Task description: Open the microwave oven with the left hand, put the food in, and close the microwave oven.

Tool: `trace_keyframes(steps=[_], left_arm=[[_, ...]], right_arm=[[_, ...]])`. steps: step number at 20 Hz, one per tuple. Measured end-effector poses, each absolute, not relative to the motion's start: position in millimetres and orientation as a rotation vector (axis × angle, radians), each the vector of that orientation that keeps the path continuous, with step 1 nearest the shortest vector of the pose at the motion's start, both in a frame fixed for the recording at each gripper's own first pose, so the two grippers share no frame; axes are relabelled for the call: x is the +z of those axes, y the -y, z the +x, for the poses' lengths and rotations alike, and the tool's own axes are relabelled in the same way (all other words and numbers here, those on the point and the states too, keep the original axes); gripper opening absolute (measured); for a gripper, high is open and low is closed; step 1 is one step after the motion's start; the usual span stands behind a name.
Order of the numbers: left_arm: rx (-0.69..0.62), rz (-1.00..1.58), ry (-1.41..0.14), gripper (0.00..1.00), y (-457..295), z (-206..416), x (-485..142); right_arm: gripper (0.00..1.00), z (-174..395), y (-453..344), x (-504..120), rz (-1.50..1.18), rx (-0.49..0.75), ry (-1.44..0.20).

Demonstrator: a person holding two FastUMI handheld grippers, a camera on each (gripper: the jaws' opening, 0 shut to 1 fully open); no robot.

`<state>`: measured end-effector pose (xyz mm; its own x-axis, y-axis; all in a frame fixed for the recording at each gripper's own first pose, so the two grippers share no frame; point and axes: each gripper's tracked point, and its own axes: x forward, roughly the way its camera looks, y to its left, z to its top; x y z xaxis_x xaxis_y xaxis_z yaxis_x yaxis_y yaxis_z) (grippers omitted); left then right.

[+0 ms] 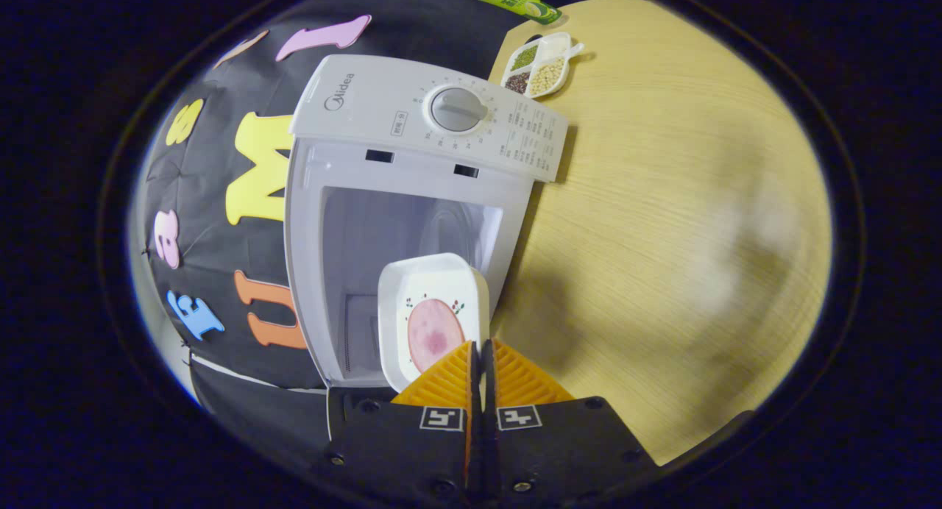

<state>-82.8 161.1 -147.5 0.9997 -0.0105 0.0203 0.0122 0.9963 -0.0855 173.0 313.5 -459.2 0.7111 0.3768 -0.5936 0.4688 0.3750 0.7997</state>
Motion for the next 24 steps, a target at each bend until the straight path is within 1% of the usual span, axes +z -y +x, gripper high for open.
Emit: trace_keyframes(steps=[3, 6, 7, 8, 10, 12, 14, 18, 20, 21, 22, 23, 24], left_arm=[[0.025, -0.078, 0.021, 0.95, -178, -83, -145], [0.058, -0.079, 0.010, 0.95, -195, -84, -148], [0.065, -0.075, 0.006, 0.95, -200, -83, -150], [0.072, -0.070, -0.001, 0.95, -204, -82, -153], [0.091, -0.062, -0.021, 0.95, -214, -78, -162], [0.112, -0.045, -0.030, 0.95, -223, -72, -168], [0.142, -0.028, -0.034, 0.95, -230, -68, -173], [0.127, -0.023, -0.067, 0.95, -222, -60, -191], [0.124, -0.019, -0.075, 0.95, -219, -57, -194], [0.136, -0.013, -0.065, 0.84, -221, -56, -193], [0.126, -0.012, -0.066, 0.95, -217, -53, -194], [0.107, -0.021, -0.065, 0.95, -212, -53, -195], [0.094, -0.035, -0.059, 0.95, -209, -54, -195]], right_arm=[[0.04, 194, -324, -467, 1.226, -0.082, -0.818], [0.04, 230, -337, -468, 1.184, -0.053, -0.755], [0.00, 243, -339, -465, 1.180, -0.045, -0.720], [0.04, 254, -339, -467, 1.150, -0.048, -0.693], [0.04, 275, -337, -472, 1.107, -0.073, -0.637], [0.04, 292, -337, -479, 1.100, -0.091, -0.617], [0.04, 303, -339, -485, 1.092, -0.094, -0.609], [0.05, 312, -344, -510, 1.140, -0.104, -0.621], [0.06, 317, -344, -501, 1.155, -0.063, -0.564], [0.11, 316, -342, -501, 1.139, -0.067, -0.530], [0.15, 316, -334, -502, 1.105, -0.090, -0.507], [0.18, 315, -332, -499, 1.081, -0.081, -0.484], [0.10, 313, -329, -499, 1.054, -0.070, -0.472]])
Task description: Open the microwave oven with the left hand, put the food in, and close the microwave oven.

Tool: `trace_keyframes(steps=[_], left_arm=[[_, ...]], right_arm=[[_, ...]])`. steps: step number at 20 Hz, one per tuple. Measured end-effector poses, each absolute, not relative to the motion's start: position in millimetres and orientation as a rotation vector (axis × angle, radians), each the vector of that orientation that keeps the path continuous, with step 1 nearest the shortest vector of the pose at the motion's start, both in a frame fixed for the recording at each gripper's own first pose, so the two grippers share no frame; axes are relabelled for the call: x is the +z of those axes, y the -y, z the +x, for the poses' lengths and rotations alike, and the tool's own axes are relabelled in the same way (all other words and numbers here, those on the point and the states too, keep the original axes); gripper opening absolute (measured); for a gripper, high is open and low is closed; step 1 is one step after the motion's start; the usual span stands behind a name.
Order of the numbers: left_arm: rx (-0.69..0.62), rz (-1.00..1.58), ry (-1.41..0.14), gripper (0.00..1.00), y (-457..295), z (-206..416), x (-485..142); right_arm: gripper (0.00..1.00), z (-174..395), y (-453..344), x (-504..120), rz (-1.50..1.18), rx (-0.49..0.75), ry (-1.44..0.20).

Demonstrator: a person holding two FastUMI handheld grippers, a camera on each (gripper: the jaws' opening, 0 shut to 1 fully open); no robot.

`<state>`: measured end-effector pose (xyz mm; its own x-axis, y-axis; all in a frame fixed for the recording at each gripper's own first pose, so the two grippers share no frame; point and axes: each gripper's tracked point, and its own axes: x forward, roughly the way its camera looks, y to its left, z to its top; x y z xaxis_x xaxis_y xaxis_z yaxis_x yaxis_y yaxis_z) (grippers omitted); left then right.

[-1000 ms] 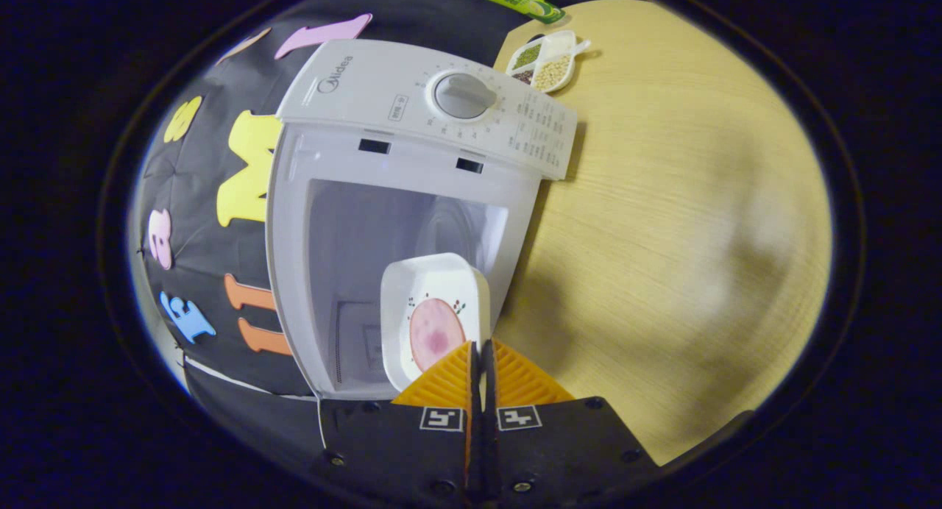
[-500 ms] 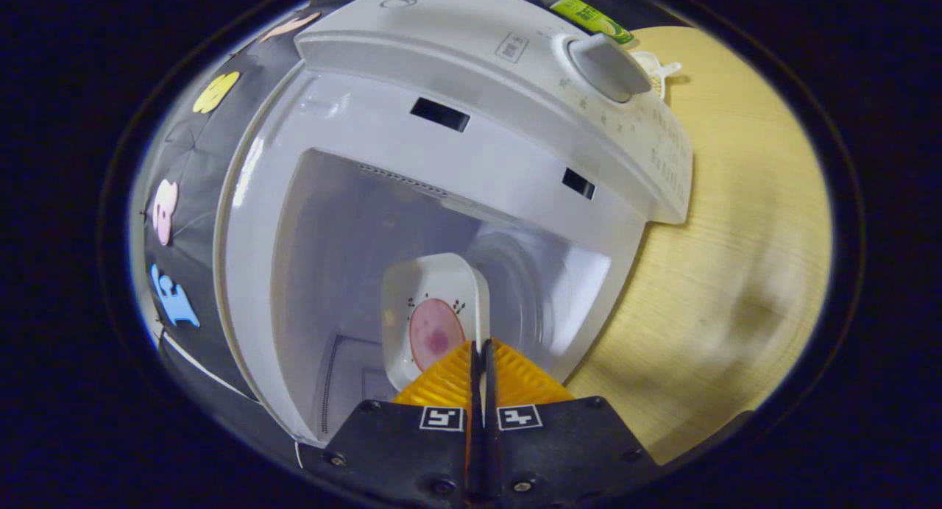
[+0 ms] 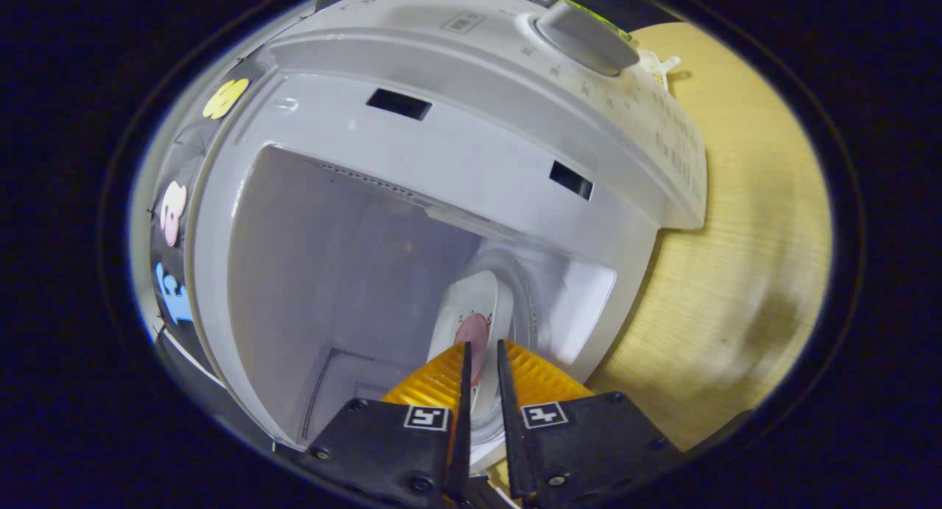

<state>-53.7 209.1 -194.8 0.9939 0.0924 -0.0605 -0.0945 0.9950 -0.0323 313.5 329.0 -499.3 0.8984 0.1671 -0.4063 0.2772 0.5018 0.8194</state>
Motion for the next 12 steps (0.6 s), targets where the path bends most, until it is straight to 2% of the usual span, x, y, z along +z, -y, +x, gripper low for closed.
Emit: trace_keyframes(steps=[1, 2, 3, 4, 5, 6, 7, 8, 9, 10, 11, 12], left_arm=[[0.087, -0.045, -0.056, 0.95, -209, -54, -193], [0.084, -0.050, -0.057, 0.84, -209, -54, -195], [0.082, -0.054, -0.052, 0.95, -209, -53, -196], [0.074, -0.057, -0.048, 0.95, -208, -53, -198], [0.063, -0.060, -0.051, 0.95, -205, -53, -198], [0.057, -0.062, -0.051, 0.95, -205, -52, -201], [0.057, -0.059, -0.056, 0.93, -207, -51, -203], [0.053, -0.051, -0.060, 0.91, -207, -50, -207], [0.043, -0.041, -0.056, 0.83, -206, -50, -207], [0.032, -0.031, -0.051, 0.82, -204, -49, -206], [0.019, -0.026, -0.056, 0.97, -202, -47, -210], [0.013, -0.025, -0.058, 0.83, -200, -45, -212]], right_arm=[[0.27, 308, -326, -499, 1.025, -0.066, -0.471], [0.34, 304, -322, -499, 0.995, -0.066, -0.473], [0.44, 298, -317, -498, 0.968, -0.071, -0.483], [0.63, 293, -314, -500, 0.934, -0.072, -0.493], [0.60, 285, -312, -499, 0.894, -0.061, -0.501], [0.78, 279, -310, -499, 0.839, -0.038, -0.518], [0.75, 270, -304, -500, 0.780, -0.025, -0.528], [0.93, 261, -300, -498, 0.741, -0.001, -0.531], [0.82, 252, -299, -491, 0.725, 0.035, -0.527], [0.93, 243, -293, -486, 0.701, 0.060, -0.523], [0.82, 230, -287, -479, 0.668, 0.087, -0.526], [0.94, 219, -282, -471, 0.634, 0.125, -0.526]])
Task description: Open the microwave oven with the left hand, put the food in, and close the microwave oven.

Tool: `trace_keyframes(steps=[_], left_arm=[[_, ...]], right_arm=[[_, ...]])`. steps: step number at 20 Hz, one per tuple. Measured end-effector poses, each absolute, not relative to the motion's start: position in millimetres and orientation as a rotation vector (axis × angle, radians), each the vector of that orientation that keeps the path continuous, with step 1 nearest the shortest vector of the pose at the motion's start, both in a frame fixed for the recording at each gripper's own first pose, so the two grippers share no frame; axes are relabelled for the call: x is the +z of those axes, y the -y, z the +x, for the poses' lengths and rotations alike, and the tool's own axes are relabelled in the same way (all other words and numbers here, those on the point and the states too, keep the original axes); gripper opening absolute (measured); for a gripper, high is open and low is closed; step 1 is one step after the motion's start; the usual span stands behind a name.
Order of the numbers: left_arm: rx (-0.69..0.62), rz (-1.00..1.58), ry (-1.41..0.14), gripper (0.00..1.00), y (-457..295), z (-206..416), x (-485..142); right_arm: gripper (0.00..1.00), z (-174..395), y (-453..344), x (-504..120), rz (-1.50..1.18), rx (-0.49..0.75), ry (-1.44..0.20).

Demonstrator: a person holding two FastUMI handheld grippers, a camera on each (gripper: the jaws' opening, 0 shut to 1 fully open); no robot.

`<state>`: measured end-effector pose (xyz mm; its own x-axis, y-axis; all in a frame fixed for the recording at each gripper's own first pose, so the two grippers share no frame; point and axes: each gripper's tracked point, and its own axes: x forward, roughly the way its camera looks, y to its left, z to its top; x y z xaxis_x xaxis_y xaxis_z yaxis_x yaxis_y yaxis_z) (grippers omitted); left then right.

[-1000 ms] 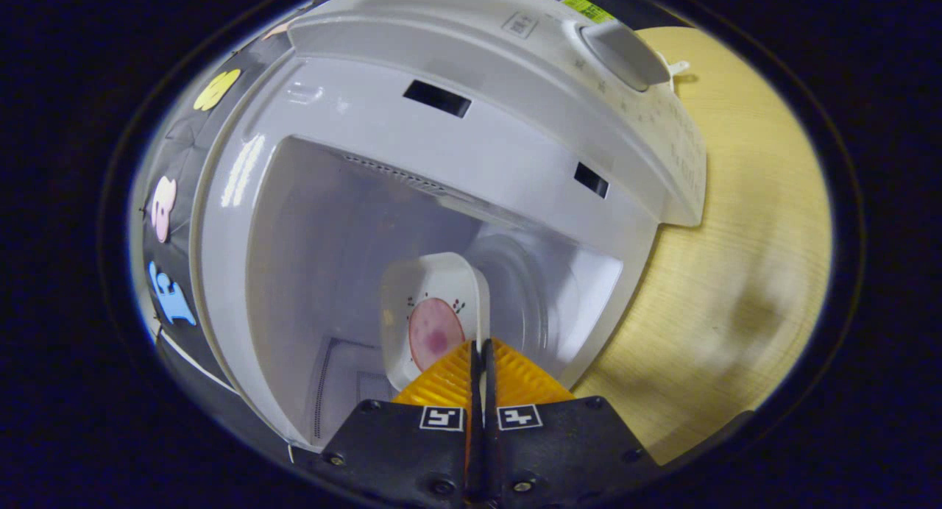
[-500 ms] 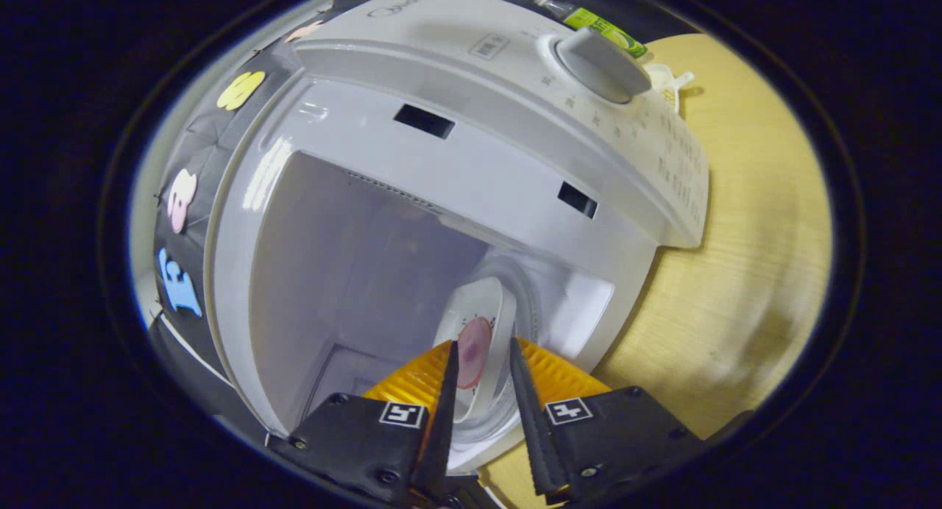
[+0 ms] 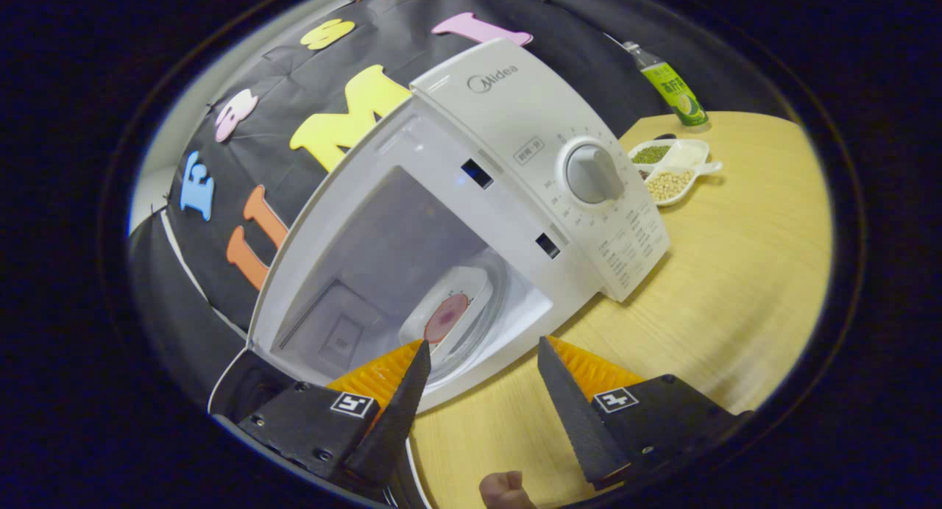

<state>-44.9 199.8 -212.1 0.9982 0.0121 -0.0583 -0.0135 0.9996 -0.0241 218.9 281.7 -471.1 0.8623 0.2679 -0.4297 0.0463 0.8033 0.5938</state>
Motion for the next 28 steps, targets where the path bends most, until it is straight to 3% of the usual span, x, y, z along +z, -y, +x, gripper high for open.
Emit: trace_keyframes(steps=[6, 11, 13, 16, 17, 28], left_arm=[[0.032, 0.006, -0.123, 0.83, -208, -29, -252], [-0.077, -0.066, -0.162, 0.81, -192, -12, -291], [-0.081, -0.094, -0.139, 0.18, -192, -3, -292], [-0.115, -0.059, -0.181, 0.22, -183, 8, -317], [-0.124, -0.048, -0.187, 0.01, -180, 17, -321], [-0.350, -0.035, -0.258, 0.00, -87, 42, -356]], right_arm=[[0.94, 134, -228, -401, 0.521, 0.311, -0.418], [0.93, 74, -174, -363, 0.455, 0.346, -0.337], [0.93, 55, -156, -348, 0.434, 0.353, -0.309], [0.93, 34, -130, -321, 0.388, 0.358, -0.257], [0.93, 25, -123, -313, 0.360, 0.369, -0.245], [0.94, -48, -70, -231, 0.078, 0.426, -0.083]])
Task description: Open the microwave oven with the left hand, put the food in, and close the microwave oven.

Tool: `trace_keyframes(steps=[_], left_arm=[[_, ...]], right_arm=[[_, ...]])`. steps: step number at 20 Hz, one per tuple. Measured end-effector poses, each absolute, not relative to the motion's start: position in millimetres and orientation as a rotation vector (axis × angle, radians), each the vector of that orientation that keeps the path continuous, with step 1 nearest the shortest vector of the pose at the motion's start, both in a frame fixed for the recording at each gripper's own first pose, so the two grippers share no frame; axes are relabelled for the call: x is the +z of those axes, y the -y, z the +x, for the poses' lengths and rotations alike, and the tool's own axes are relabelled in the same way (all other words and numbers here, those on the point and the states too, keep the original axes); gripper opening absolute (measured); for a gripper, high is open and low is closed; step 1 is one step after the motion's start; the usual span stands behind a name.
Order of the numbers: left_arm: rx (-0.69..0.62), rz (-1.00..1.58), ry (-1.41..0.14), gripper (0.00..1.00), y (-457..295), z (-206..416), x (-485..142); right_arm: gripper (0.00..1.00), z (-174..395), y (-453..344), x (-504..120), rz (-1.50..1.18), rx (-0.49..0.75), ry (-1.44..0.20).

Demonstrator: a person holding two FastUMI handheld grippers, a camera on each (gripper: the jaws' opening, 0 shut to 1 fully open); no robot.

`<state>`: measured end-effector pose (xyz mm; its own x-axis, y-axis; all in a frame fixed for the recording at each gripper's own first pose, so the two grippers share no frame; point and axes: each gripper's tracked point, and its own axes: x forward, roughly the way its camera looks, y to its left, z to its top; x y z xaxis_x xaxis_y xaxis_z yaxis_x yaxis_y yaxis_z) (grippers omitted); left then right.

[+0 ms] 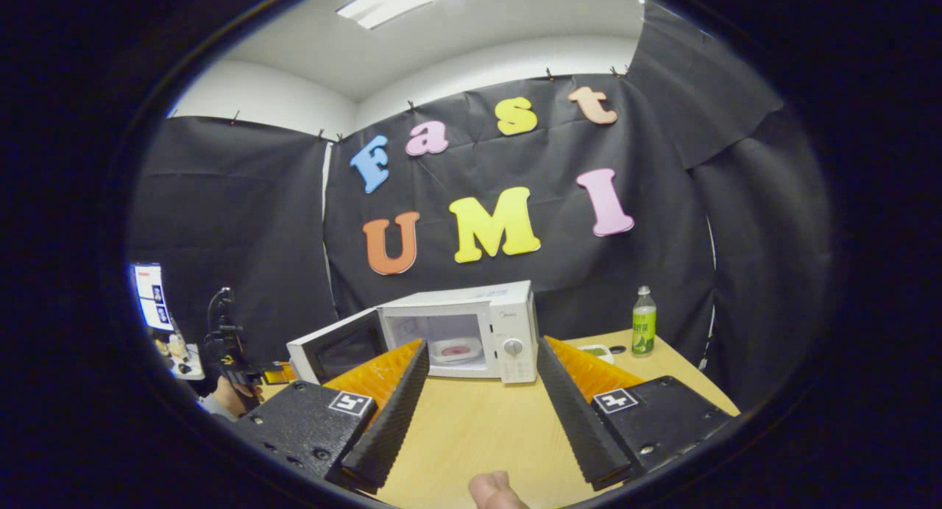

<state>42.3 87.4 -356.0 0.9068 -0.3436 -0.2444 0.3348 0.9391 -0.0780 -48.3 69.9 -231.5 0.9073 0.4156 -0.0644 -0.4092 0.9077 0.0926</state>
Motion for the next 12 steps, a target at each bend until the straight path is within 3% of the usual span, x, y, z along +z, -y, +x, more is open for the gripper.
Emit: trace_keyframes(steps=[4, 5, 6, 8, 9, 10, 12], left_arm=[[-0.419, -0.043, -0.244, 0.00, -43, 61, -361], [-0.432, -0.044, -0.239, 0.00, -32, 66, -363], [-0.429, -0.036, -0.236, 0.00, -24, 74, -364], [-0.440, -0.025, -0.228, 0.00, -6, 82, -365], [-0.447, -0.027, -0.228, 0.00, 5, 87, -365], [-0.446, -0.028, -0.219, 0.00, 15, 94, -362], [-0.447, -0.035, -0.203, 0.00, 35, 107, -357]], right_arm=[[0.95, -61, -50, -211, 0.051, 0.382, -0.041], [0.89, -62, -43, -207, 0.047, 0.365, -0.028], [0.98, -63, -39, -204, 0.046, 0.350, -0.017], [0.99, -62, -29, -202, 0.053, 0.333, -0.012], [0.92, -61, -24, -204, 0.065, 0.330, -0.020], [0.99, -60, -21, -205, 0.080, 0.330, -0.028], [0.99, -59, -12, -207, 0.104, 0.331, -0.041]])
